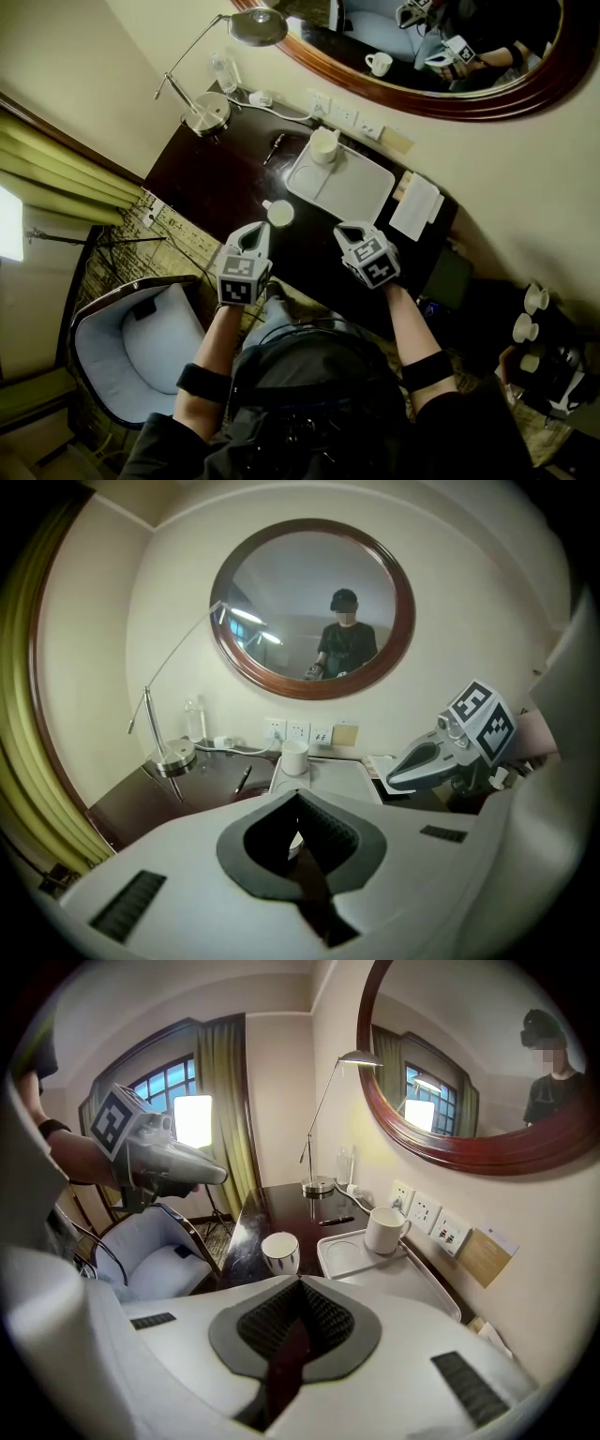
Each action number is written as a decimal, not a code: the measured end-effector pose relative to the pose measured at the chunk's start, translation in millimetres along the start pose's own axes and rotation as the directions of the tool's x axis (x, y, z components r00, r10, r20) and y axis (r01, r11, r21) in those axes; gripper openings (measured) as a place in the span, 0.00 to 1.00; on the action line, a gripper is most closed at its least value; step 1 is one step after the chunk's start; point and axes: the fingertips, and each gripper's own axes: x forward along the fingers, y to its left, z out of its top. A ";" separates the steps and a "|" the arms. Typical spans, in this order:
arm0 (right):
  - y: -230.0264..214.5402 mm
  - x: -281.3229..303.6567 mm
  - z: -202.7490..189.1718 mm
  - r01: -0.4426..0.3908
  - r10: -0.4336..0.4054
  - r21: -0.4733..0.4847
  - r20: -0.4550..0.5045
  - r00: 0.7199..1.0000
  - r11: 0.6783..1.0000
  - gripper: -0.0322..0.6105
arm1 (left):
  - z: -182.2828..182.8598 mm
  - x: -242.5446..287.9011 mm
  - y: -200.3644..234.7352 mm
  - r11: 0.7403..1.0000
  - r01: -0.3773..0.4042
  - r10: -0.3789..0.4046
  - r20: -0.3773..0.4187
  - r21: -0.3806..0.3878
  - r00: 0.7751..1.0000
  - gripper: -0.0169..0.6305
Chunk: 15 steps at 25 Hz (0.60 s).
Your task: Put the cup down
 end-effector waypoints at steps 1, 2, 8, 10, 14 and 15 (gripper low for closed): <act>-1.8 2.7 -0.5 0.002 -0.002 -0.004 0.010 1.000 1.000 0.08 | -1.5 -0.2 0.8 1.000 -0.002 0.002 -0.003 0.001 1.000 0.01; -1.7 4.1 0.5 0.000 0.000 -0.002 0.016 1.000 1.000 0.08 | -4.1 -0.5 1.4 1.000 -0.003 0.003 -0.012 0.001 1.000 0.01; 19.7 12.4 24.7 -0.065 0.065 -0.114 -0.009 0.998 0.991 0.08 | -16.0 -3.2 5.3 1.000 -0.010 0.009 -0.033 -0.026 0.999 0.01; 29.2 24.5 29.3 -0.110 0.106 -0.210 -0.027 0.994 0.971 0.09 | -19.1 -4.7 2.6 0.999 0.002 -0.004 -0.044 -0.047 0.999 0.01; 53.6 53.1 33.8 -0.216 0.176 -0.473 -0.127 0.976 0.854 0.29 | -27.4 -8.3 1.5 0.998 0.014 -0.018 -0.061 -0.064 0.998 0.01; 58.4 60.6 35.9 -0.238 0.187 -0.523 -0.148 0.971 0.818 0.34 | -30.1 -9.0 2.7 0.997 0.013 -0.018 -0.065 -0.070 0.998 0.01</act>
